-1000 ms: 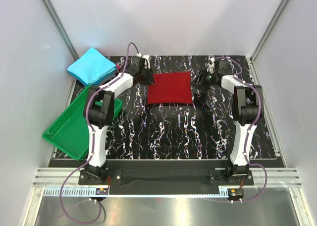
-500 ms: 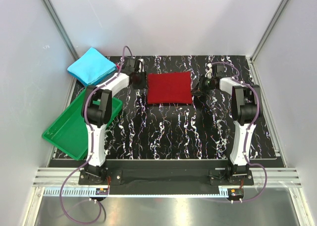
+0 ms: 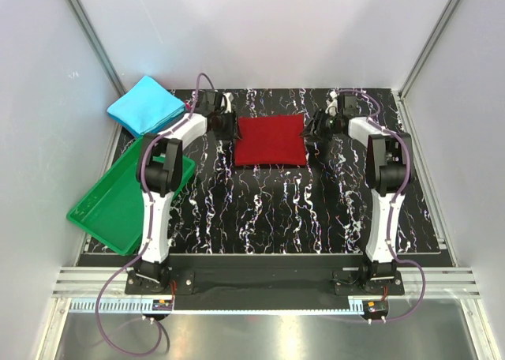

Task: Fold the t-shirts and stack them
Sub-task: Fold the tshirt, then neatly place the folded tshirt to the corner

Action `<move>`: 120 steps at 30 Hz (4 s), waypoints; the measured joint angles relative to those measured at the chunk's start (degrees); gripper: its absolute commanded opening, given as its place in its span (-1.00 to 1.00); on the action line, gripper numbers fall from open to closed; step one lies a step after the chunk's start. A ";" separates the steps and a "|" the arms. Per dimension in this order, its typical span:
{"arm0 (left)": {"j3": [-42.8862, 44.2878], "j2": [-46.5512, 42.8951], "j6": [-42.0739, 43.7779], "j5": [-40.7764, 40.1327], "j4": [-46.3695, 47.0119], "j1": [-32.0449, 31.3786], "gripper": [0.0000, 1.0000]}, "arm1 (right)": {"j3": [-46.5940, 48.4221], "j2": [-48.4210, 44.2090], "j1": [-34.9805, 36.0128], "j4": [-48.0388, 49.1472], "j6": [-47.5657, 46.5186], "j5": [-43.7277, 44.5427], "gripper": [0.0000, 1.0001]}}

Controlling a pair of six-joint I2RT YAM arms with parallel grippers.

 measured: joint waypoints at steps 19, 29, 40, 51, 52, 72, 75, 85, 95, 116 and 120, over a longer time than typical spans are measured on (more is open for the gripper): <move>3.32 2.97 -3.41 0.63 0.61 -0.07 0.00 | 10.73 9.51 0.00 -2.08 3.08 0.35 -1.00; 3.48 2.86 -6.01 -5.14 1.53 -0.68 -0.01 | 13.84 11.15 0.00 -3.87 2.97 0.28 -0.95; 7.21 5.95 -7.54 -5.99 2.69 -0.66 -0.35 | 13.84 11.10 0.00 -3.93 2.89 0.24 -0.76; 7.54 6.34 -9.55 -6.51 3.30 -1.09 -1.00 | 4.04 -0.28 0.00 -6.03 3.19 3.63 0.63; 6.95 5.77 -9.31 -7.93 3.21 -1.55 -1.00 | 2.23 -2.71 0.00 -6.21 3.17 4.22 0.76; 3.58 -10.32 5.90 -20.96 -6.32 -4.57 -1.00 | -22.25 -36.65 0.00 -4.33 5.97 10.36 1.00; 3.37 -10.80 12.04 -22.27 -7.30 -4.20 -1.00 | -22.29 -37.00 0.00 -4.33 5.97 10.36 1.00; 5.20 -14.91 30.34 -23.04 -9.55 -0.22 -1.00 | -22.29 -38.82 0.00 -2.58 6.67 8.63 0.99; 5.38 -22.40 44.92 -21.79 -10.69 3.32 -1.00 | -22.29 -38.82 0.00 -1.77 6.67 7.82 1.00; 0.04 -33.79 65.46 -18.36 -8.68 11.50 -1.00 | -22.29 -41.86 0.00 -1.25 6.54 7.37 0.99; -0.85 -34.12 67.87 -18.45 -7.93 11.52 -1.00 | -22.32 -42.82 0.00 -1.25 6.40 7.43 0.99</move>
